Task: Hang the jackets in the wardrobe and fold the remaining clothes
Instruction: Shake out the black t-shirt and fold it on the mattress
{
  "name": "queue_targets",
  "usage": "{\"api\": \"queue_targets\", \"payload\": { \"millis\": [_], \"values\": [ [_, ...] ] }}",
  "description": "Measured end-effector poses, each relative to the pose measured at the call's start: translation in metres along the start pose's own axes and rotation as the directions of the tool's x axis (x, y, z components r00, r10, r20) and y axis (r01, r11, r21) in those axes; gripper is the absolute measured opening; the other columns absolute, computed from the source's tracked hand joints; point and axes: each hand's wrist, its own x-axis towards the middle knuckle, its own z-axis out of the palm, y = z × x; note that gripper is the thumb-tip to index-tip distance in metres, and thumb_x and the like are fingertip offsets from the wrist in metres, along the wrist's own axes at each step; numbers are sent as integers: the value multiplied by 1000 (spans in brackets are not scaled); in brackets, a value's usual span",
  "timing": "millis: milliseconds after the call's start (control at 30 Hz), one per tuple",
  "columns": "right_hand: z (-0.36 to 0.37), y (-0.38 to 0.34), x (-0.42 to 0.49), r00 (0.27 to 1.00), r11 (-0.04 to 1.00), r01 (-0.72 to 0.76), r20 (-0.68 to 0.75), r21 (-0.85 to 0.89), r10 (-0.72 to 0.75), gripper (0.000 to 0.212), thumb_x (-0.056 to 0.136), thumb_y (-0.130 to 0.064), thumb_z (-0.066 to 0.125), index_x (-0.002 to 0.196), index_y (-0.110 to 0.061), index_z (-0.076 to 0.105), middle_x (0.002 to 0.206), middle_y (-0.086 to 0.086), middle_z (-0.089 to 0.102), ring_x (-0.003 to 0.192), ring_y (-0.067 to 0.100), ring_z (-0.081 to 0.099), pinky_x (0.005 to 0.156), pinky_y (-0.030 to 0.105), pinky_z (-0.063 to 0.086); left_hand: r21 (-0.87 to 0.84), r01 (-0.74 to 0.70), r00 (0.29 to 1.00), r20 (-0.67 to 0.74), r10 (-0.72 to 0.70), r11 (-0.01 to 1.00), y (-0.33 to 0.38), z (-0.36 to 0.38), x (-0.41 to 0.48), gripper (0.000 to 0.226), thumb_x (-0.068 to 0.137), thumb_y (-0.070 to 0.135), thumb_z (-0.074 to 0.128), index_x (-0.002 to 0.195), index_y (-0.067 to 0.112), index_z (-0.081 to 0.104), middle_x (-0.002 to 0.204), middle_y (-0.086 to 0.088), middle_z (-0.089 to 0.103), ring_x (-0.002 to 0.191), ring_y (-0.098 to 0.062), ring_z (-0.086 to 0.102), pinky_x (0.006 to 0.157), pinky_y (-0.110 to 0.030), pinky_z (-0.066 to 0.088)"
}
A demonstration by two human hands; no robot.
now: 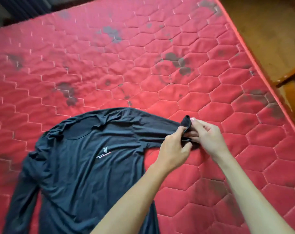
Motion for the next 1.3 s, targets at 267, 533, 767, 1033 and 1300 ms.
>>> {"api": "queue_targets", "payload": {
  "millis": [267, 533, 767, 1033, 1300],
  "values": [
    [228, 30, -46, 983, 993, 66, 180, -96, -48, 22, 101, -14, 53, 108, -30, 68, 109, -4, 74, 63, 15, 70, 50, 19, 47, -460, 185, 865, -344, -366, 869, -141, -208, -88, 35, 95, 6, 45, 105, 28, 70, 95, -1, 73, 68, -18, 66, 59, -37, 59],
    [350, 124, -72, 963, 827, 136, 270, -545, 20, 35, 96, -20, 59, 129, -29, 62, 114, -6, 68, 67, 3, 60, 69, 13, 44, -517, 277, 652, -518, -554, 810, -286, -359, -164, 20, 101, 5, 49, 106, 14, 67, 84, -4, 64, 55, -15, 63, 47, -23, 54],
    [359, 171, -62, 954, 610, 205, 295, -765, 49, 32, 93, -11, 61, 122, -23, 66, 126, -4, 61, 85, 19, 68, 78, 21, 44, -302, 669, 558, -400, -727, 680, -389, -339, -217, 41, 88, 10, 56, 128, 20, 57, 81, 8, 67, 94, -31, 65, 85, -44, 54],
    [425, 172, -72, 895, 497, 374, 445, -783, 27, 28, 91, -11, 61, 114, -25, 69, 99, -6, 62, 70, 6, 60, 82, 29, 47, -19, 856, 381, -652, -656, 516, -429, -329, -310, 90, 70, 43, 86, 142, 10, 42, 122, -17, 46, 105, -38, 50, 89, -49, 45],
    [550, 209, -139, 689, 453, 567, 697, -688, 198, 30, 91, -14, 58, 117, -25, 67, 95, -7, 64, 89, 10, 60, 86, 26, 46, -230, 880, 323, -350, -879, 415, -464, -351, -408, 45, 74, 49, 82, 72, 21, 46, 69, 0, 62, 73, -31, 60, 62, -37, 41]
  ]
}}
